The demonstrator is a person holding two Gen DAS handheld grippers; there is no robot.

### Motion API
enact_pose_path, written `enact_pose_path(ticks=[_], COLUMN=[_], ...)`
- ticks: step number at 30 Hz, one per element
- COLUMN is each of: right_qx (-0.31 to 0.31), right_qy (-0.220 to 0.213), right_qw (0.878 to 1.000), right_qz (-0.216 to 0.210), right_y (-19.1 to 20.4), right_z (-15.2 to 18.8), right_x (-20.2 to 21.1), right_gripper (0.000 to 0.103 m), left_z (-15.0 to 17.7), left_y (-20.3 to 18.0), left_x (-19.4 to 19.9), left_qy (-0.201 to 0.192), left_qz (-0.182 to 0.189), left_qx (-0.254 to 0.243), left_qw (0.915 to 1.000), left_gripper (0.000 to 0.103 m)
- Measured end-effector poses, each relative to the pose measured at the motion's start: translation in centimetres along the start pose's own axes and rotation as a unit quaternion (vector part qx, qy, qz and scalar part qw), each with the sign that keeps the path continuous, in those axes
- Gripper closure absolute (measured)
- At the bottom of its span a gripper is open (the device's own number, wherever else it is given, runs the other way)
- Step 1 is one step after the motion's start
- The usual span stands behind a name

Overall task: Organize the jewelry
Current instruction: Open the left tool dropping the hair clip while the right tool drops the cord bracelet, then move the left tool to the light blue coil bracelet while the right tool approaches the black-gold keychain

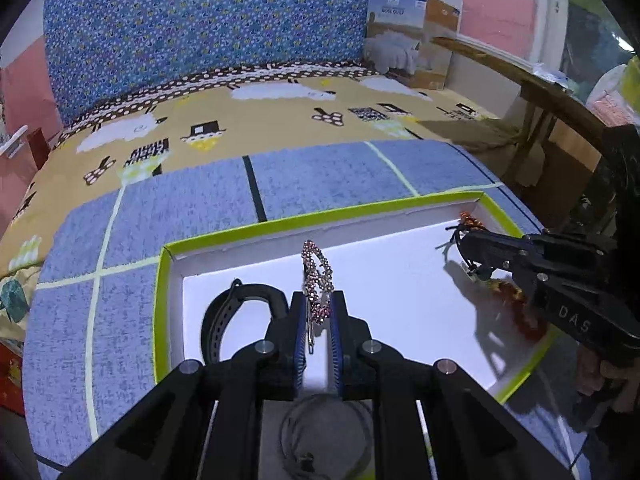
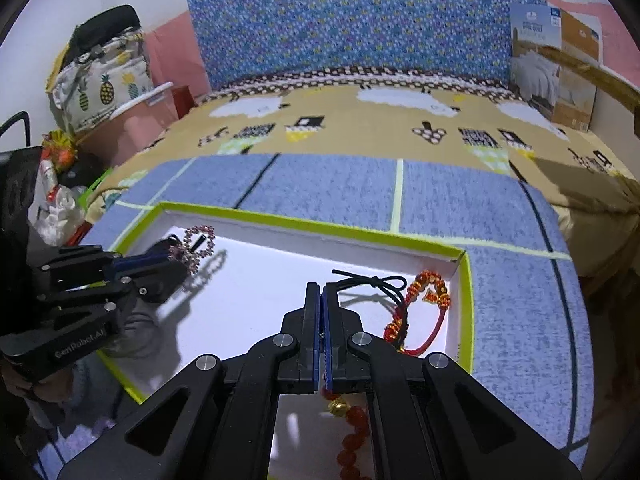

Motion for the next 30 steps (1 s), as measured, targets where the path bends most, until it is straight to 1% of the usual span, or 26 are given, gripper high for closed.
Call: enact_pose_path(ticks=[5,9,11,12,13,15,21,27,30], right_qx=[-0.003,0.0,0.0,-0.001,-0.001,0.0,0.012,0.012,0.013], right_qy=[0.004,0.005,0.001,-0.002,-0.004,-0.008,-0.021,-0.039,-0.047], right_qw=[1.0,1.0,1.0,1.0,1.0,1.0,1.0,0.999,0.999], right_qz=[-0.007,-0.002,-0.001,0.0,0.001,0.001,0.008,0.016,0.016], right_y=[-0.1,0.0,0.1,0.1,0.2,0.4,1.3,2.2,2.8], right_z=[0.4,0.4,0.3,0.3,0.2,0.1,0.1,0.4,1.0], right_x=[-0.2,0.0,0.3,0.6,0.8,1.1,2.9,6.0,7.6], right_gripper=[0.102,0.101,0.091,0.086,0.084,0.084,0.083,0.082,0.081], left_z=[0.2,0.2,0.2,0.2,0.2,0.2,-0.1,0.3,0.9], left_y=[0.0,0.1,0.0,0.0,0.0,-0.1,0.2,0.1,0.0], left_x=[-0.5,-0.5,-0.2,0.0,0.2,0.9,2.5,4.9,6.8], left_qy=[0.008,0.009,0.006,0.004,0.001,-0.004,-0.015,-0.031,-0.044], left_qz=[0.0,0.004,0.007,0.011,0.014,0.017,0.025,0.028,0.033], left_qx=[0.005,0.008,0.009,0.01,0.011,0.01,0.017,0.012,0.01], left_qw=[1.0,0.9999,0.9999,0.9999,0.9998,0.9998,0.9994,0.999,0.9984], left_gripper=[0.09,0.09,0.088,0.084,0.08,0.078,0.078,0.078,0.078])
Point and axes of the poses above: each gripper's, at about its wrist camera, not at the fingertips, and x roughly against the way its jaws point, y to its left, z to its underside, the point moved 6 cm from there along -x, roughly the way its jaws point, and after that the axes turned 12 degrees about x, right-handed, at the moved point
